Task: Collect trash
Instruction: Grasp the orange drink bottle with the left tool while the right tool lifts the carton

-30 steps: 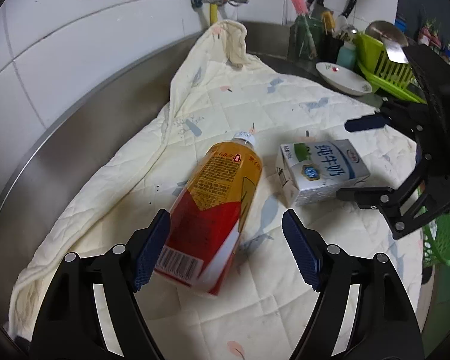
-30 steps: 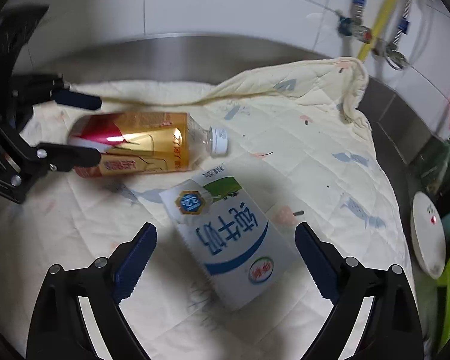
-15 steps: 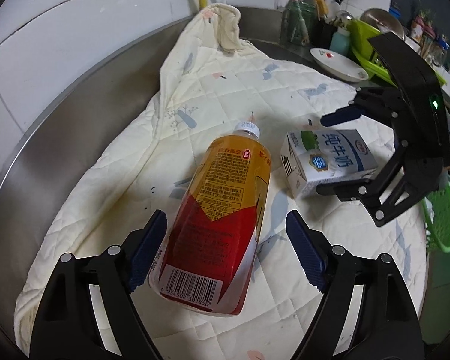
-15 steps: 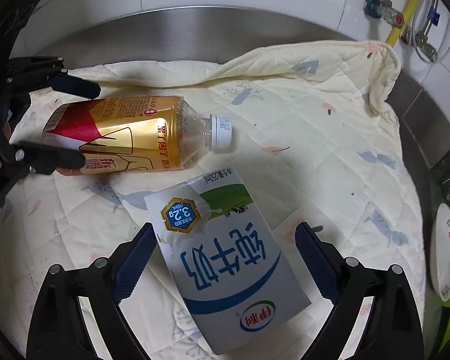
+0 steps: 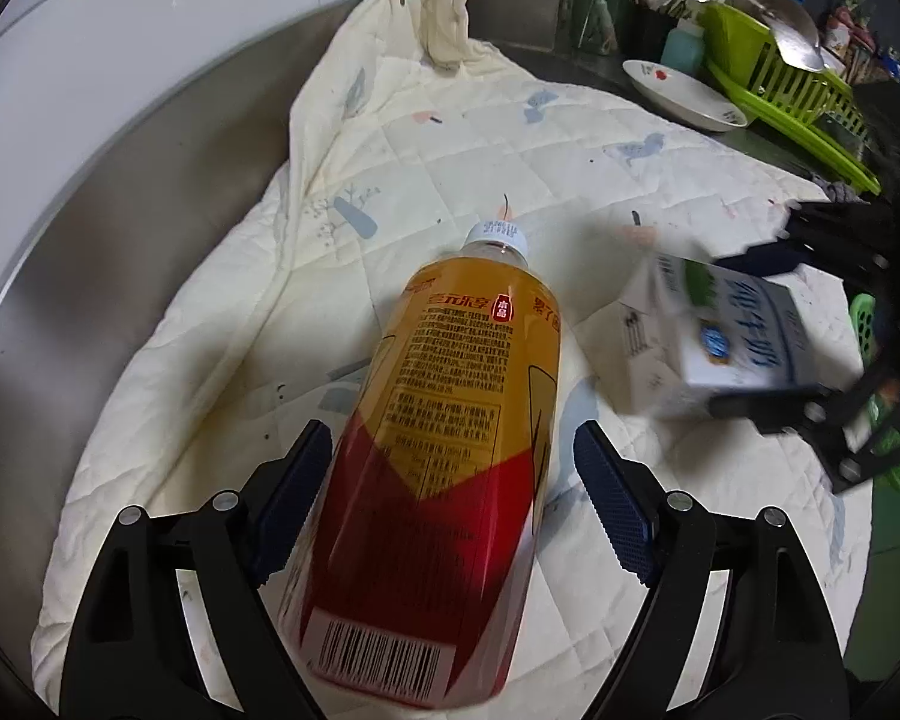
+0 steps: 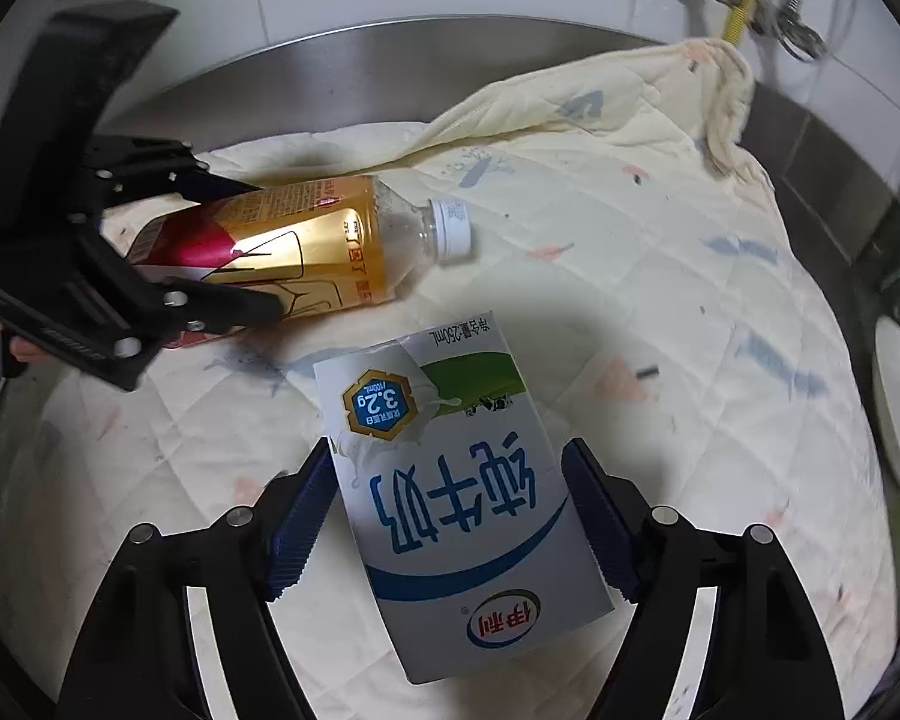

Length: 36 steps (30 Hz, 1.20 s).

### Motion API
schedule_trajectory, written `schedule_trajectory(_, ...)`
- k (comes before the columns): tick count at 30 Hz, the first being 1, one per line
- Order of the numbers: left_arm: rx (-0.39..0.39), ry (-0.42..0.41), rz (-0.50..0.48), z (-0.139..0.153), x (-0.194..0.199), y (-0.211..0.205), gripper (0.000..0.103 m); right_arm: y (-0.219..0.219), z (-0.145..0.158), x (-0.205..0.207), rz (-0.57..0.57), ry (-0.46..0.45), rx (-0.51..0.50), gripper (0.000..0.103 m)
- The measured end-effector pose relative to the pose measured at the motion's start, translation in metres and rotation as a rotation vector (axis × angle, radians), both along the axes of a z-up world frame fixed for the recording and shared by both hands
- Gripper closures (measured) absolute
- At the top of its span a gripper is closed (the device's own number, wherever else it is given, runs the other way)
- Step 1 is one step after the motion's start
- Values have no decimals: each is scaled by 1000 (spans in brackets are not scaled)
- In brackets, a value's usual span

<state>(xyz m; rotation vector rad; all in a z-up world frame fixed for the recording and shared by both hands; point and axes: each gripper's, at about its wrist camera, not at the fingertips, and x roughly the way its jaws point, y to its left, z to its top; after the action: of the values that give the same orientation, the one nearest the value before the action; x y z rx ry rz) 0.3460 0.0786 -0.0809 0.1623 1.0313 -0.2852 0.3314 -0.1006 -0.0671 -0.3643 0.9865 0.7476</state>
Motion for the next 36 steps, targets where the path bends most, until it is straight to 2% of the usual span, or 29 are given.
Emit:
schedule_trajectory(4,10,-13,-9,-3,1,-5,25,-11,2,-11,-44,22,25,30)
schedule_trajectory(5,23,-22,-14,-3,0,-7,31,-15,2,-17,-55,21,29,30)
schedule_trajectory(6,34,-27,-19,-3,-1,-9,33,-17,3,-21,-64,22,36,30)
schedule_trajectory(13,94,-54,-23,0,-14,-20,35,-41,6,-44,-155,28,86,30)
schedule_trajectory(18,37,-74,-33,8,-35,-27,36,-71,15,-64,-229,24,139,30)
schedule_trajectory(26,-44,-85,-47,11,-67,-47,37,-133,23,-103,-365,-9,154,30)
schedule_trajectory(29,-68,-92,-47,15,-77,-56,37,-167,24,-121,-439,-20,165,30)
schedule_trajectory(36,-144,-128,-104,35,-100,-83,37,-247,14,-160,-648,-31,120,30)
